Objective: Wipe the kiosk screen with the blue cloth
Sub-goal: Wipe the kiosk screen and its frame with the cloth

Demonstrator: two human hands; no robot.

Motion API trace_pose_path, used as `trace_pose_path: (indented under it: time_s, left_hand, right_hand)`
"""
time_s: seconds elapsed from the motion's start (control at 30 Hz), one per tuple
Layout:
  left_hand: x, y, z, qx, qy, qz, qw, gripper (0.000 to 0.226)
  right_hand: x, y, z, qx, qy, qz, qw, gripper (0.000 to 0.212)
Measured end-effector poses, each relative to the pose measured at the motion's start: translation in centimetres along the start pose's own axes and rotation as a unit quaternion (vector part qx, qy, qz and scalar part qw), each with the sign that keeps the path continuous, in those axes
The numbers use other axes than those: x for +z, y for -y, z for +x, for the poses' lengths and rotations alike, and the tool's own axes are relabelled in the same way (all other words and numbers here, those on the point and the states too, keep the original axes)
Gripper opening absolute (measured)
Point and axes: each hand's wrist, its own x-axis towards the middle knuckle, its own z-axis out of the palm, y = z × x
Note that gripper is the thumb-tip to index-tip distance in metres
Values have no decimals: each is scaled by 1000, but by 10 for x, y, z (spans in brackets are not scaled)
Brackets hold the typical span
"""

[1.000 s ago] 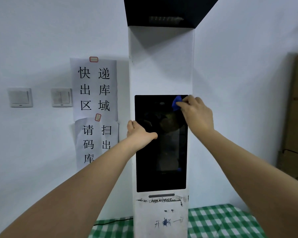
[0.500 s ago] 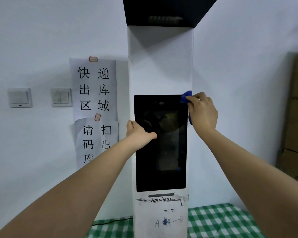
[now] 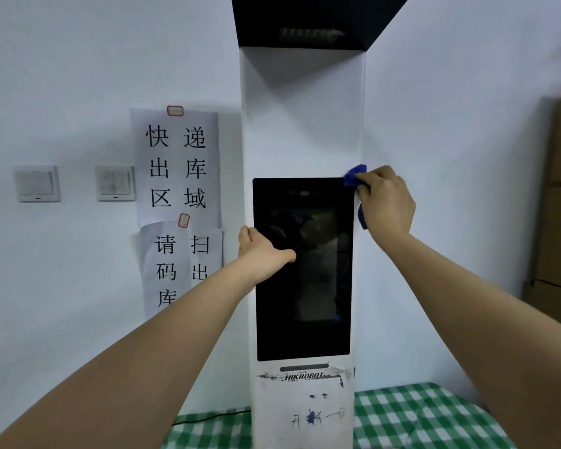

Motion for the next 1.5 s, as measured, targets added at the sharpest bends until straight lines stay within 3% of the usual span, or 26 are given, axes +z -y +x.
trace_pose_path:
  time_s: [0.33,0.53,0.73,0.93,1.17,1.2,1.3,1.37,1.5]
  left_hand:
    - [2,-3,-2,-6,-3,-9,1000,101]
    - [0,0,-4,-7,0,-19,1000,100]
    - [-2,1,-6,-16,5,-25,1000,97]
    - [-1,1,-10,-24,15,-51,998,101]
    - [-2,8,-15,-18,37,-53,998,102]
    - [-3,7,-15,-19,41,-50,998,102]
    - [-3,6,-16,-21,47,-46,998,103]
    - [-4,8,-17,-20,47,-51,997,103]
    - [-5,11,-17,-13,47,-64,997,103]
  right_hand:
    - [9,-14,-39,-89,35,-59,994,22]
    - [8,3,-32,-13,1,-6,1000,28]
    - [20,-8,-54,-132,37,-52,989,29]
    - [15,12,-38,9,-16,-4,1000,29]
    - [22,3,-49,-218,30,-68,973,36]
    - [18,1,-43,-202,29,-72,976,34]
    - [17,8,-35,-32,-8,-24,999,29]
    - [23,23,-46,-5,-20,-1,1000,29]
    - [36,33,-65,-202,9,-46,978,39]
